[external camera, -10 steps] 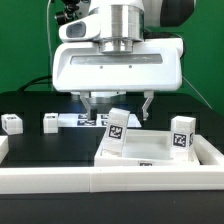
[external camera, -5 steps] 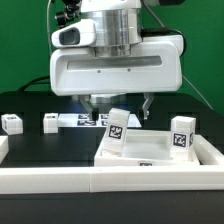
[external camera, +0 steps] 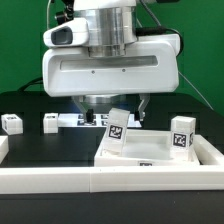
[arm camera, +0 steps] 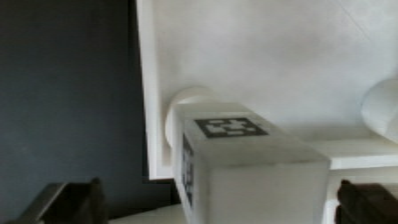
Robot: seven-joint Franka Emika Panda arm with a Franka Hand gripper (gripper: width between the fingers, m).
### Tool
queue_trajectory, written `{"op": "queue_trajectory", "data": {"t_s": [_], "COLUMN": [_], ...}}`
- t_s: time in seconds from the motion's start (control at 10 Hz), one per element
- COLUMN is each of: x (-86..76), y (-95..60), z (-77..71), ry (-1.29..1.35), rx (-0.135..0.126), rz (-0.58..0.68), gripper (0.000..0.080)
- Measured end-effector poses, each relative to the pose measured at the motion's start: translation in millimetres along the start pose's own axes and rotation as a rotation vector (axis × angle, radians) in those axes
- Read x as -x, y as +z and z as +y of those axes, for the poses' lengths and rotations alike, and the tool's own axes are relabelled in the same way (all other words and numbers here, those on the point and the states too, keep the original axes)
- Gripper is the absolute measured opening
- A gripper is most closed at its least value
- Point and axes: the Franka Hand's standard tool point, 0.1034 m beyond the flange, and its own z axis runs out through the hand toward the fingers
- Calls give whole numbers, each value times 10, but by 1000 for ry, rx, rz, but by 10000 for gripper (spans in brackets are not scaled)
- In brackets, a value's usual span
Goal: Assemble square table
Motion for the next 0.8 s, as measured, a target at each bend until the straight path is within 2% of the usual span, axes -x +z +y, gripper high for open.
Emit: {"op": "queue_trajectory", "data": {"t_s": [0.1,0.2,0.3,0.4,0.8], "x": [7,6,5,4,4], "y": [9,8,7,7,7], "z": [-7,0,3,4,4], "ry": [-1,0,0,1,23], "rx": [1,1,1,1,0], "rz": [0,0,0,1,1], "gripper": [538,387,387,288,289]}}
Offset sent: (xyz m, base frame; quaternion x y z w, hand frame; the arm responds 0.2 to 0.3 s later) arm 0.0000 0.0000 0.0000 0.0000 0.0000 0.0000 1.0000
